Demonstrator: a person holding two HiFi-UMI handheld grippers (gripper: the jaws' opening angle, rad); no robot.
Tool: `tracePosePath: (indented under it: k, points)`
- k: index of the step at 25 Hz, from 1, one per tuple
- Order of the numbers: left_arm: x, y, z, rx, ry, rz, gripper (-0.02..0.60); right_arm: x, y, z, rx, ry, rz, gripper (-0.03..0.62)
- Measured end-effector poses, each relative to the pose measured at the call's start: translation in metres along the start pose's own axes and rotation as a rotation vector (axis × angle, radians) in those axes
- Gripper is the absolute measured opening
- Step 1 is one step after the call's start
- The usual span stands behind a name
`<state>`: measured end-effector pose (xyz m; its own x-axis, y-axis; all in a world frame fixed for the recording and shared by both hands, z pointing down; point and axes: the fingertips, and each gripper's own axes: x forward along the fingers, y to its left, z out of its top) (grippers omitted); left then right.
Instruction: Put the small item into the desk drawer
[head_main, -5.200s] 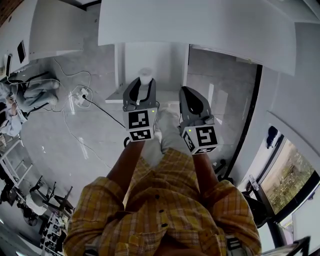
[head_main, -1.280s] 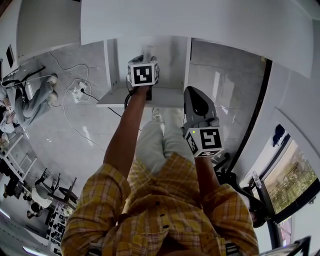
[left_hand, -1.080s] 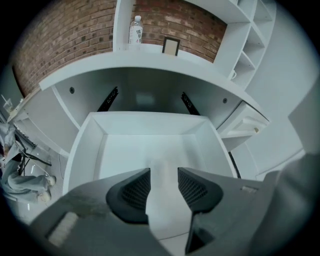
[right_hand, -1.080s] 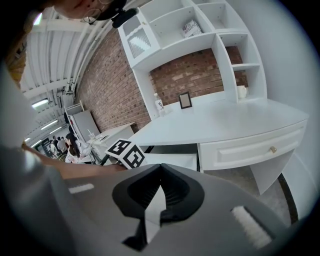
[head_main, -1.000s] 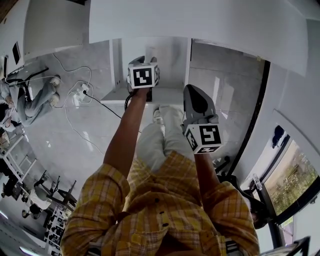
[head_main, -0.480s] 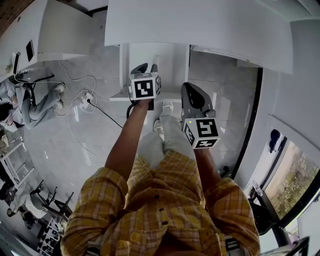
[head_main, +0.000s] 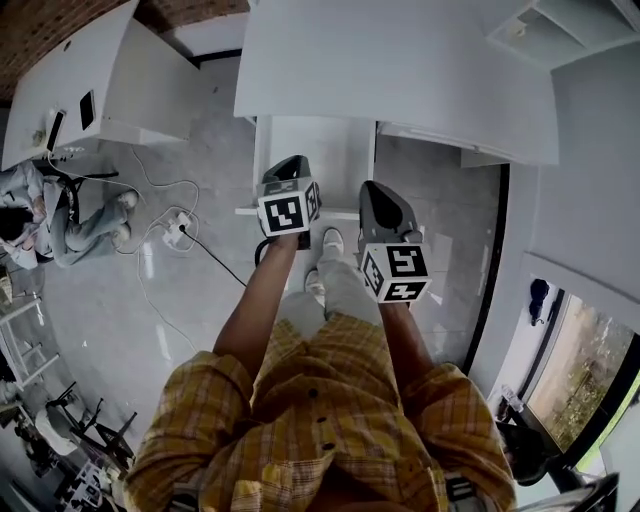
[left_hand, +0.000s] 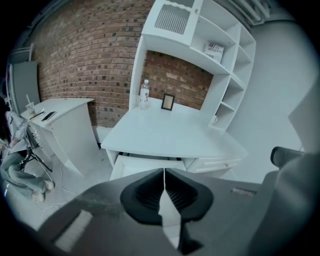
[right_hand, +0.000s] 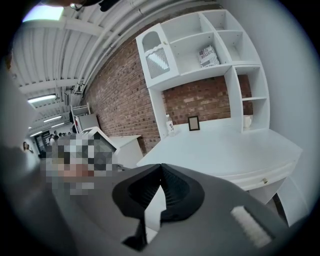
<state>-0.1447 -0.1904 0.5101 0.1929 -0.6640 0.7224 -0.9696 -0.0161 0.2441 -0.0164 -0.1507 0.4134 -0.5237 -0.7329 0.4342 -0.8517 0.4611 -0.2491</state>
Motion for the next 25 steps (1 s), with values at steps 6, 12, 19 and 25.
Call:
tracePosePath:
  k: [6,12,19,25]
  points:
    - [-0.053,-0.019,0.017,0.027,-0.104,-0.011,0.003,-0.03,0.011,0.021,-0.023,-0.048,-0.005,-0.001]
    - [-0.105,-0.034,0.03,0.02,-0.189,-0.029,0.003,-0.057,0.027,0.045,-0.046,-0.102,0.004,-0.002]
    - [-0.14,-0.038,0.04,0.05,-0.261,-0.044,0.002,-0.076,0.036,0.059,-0.061,-0.146,0.004,-0.002]
    - [-0.172,-0.042,0.043,0.092,-0.333,-0.055,0.002,-0.092,0.051,0.074,-0.076,-0.176,0.02,-0.002]
